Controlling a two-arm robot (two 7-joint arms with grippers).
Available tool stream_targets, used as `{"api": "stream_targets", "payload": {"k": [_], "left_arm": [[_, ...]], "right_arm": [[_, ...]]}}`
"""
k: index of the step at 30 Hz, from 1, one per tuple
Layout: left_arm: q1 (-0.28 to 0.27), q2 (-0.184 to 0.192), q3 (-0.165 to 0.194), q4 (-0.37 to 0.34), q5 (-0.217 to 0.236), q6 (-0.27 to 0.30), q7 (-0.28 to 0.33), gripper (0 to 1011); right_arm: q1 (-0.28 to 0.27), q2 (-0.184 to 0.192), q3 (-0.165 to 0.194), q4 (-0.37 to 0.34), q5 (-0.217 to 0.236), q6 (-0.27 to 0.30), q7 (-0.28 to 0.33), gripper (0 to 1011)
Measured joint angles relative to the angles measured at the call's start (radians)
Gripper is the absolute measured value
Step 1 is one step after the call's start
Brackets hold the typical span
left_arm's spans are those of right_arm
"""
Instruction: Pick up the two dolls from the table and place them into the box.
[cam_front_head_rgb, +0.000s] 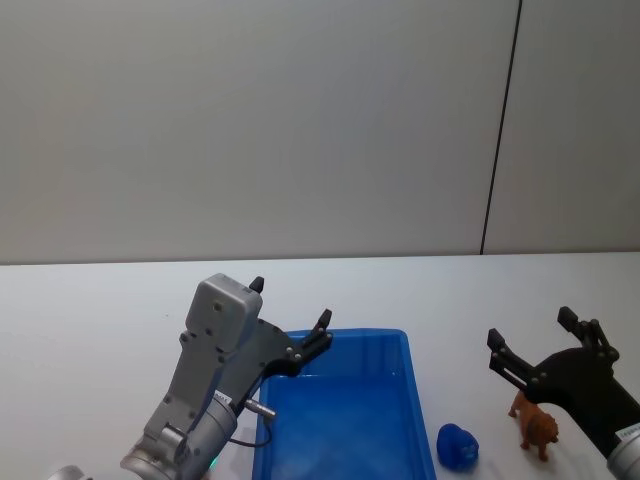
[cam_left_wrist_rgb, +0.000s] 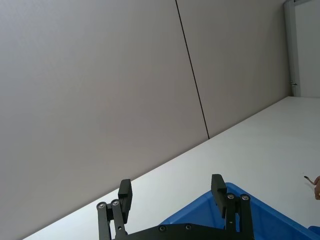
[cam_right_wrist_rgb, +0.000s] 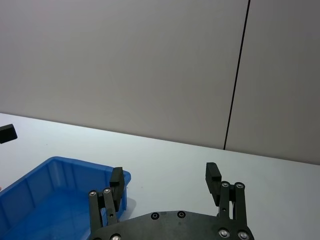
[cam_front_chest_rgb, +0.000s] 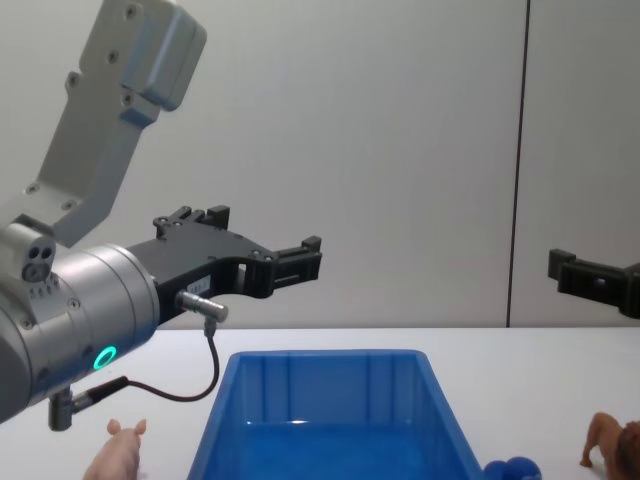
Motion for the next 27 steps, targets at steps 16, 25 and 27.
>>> {"api": "stream_targets", "payload": {"k": [16, 25, 27], "left_arm": [[0.0, 0.0, 0.0, 0.0, 0.0, 0.0, 0.0, 1002], [0.0, 0.0, 0.0, 0.0, 0.0, 0.0, 0.0, 1001], [0.0, 0.0, 0.0, 0.0, 0.0, 0.0, 0.0, 1002]], "right_arm": [[0.0, 0.0, 0.0, 0.0, 0.0, 0.0, 0.0, 1001], [0.0, 0.0, 0.0, 0.0, 0.0, 0.0, 0.0, 1001], [0.001, 0.001, 0.002, 0.002, 0.002, 0.0, 0.003, 1001]]}}
